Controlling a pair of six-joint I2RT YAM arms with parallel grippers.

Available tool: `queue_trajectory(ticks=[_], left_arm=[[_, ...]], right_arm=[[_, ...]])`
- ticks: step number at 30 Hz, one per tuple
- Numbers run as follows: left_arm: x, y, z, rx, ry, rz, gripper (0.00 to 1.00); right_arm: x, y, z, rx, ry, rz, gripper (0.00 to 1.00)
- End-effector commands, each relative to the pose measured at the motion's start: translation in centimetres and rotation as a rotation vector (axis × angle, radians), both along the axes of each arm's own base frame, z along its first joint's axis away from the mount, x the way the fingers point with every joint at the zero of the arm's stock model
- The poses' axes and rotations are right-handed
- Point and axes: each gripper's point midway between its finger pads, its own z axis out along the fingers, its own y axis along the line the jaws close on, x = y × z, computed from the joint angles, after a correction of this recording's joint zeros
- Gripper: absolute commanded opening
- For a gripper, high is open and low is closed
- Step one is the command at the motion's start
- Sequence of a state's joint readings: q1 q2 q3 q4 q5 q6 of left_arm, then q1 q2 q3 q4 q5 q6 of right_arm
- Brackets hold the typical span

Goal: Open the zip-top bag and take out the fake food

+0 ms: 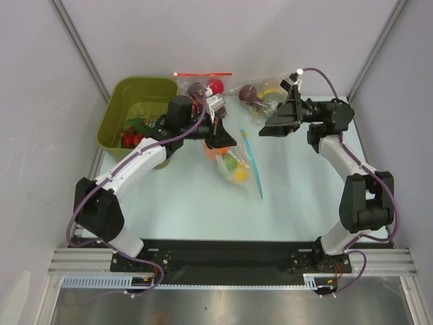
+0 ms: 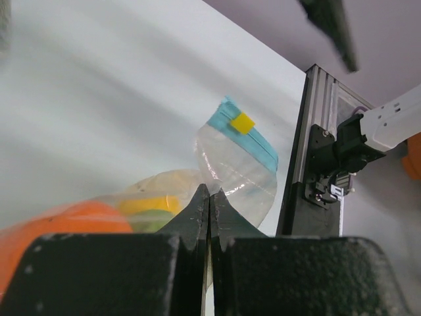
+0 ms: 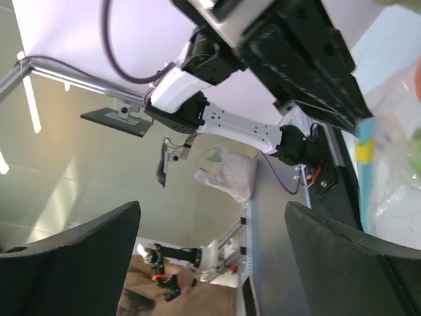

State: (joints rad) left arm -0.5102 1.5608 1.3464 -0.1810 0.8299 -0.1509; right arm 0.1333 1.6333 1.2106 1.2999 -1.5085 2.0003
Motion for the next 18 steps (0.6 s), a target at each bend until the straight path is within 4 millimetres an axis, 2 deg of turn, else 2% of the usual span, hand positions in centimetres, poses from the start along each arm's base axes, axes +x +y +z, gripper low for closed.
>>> queue_trajectory(ticks=[1,5,6,8,9,10,12,16,17,18], left_arm=[[0.4,-0.3,0.7,0.003,-0.052,-0.007,0.0],[0.6,-0.3,0.1,0.024,-0.041,-0.009,0.0],[0.8,-0.2,0.3,0.029,-0.047,-0.008,0.0],[0.8,-0.3,-0.2,0.045,-0.032,-0.01,0.0],[1.0,-0.3,0.1,0.045,-0.043,-0.007,0.0],[1.0,-0.3,0.2,0.047,-0.046,-0.01,0.0],[1.2,-0.2,0.0,0.062,-0.044,-0.004,0.0],[1.5,-0.1,-0.3,0.089,-0.037,-0.004,0.0],[1.5,-0.1,-0.2,0.091,-0.039,-0.005,0.0],[1.6,-0.1,-0.5,0.1,-0.036,-0.007,0.0]], right_arm=[[-2.2,-1.2,3.8,0.032,-0.305,-0.03,1.0],[-1.7,-1.7,6.3,0.048,-0.371,-0.062,1.0],[-1.5,-1.9,7.6,0.055,-0.394,-0.074,1.0],[-0.4,-1.9,8.6,0.064,-0.448,-0.088,1.0],[0.5,-1.9,9.0,0.062,-0.407,-0.098,1.0],[1.2,-1.9,10.2,0.07,-0.453,-0.108,1.0],[3.1,-1.9,11.3,0.071,-0.468,-0.141,1.0],[6.7,-2.3,15.3,0.077,-0.569,-0.229,1.0],[8.1,-2.3,17.2,0.075,-0.553,-0.281,1.0],[9.1,-2.4,17.6,0.069,-0.631,-0.314,1.0]])
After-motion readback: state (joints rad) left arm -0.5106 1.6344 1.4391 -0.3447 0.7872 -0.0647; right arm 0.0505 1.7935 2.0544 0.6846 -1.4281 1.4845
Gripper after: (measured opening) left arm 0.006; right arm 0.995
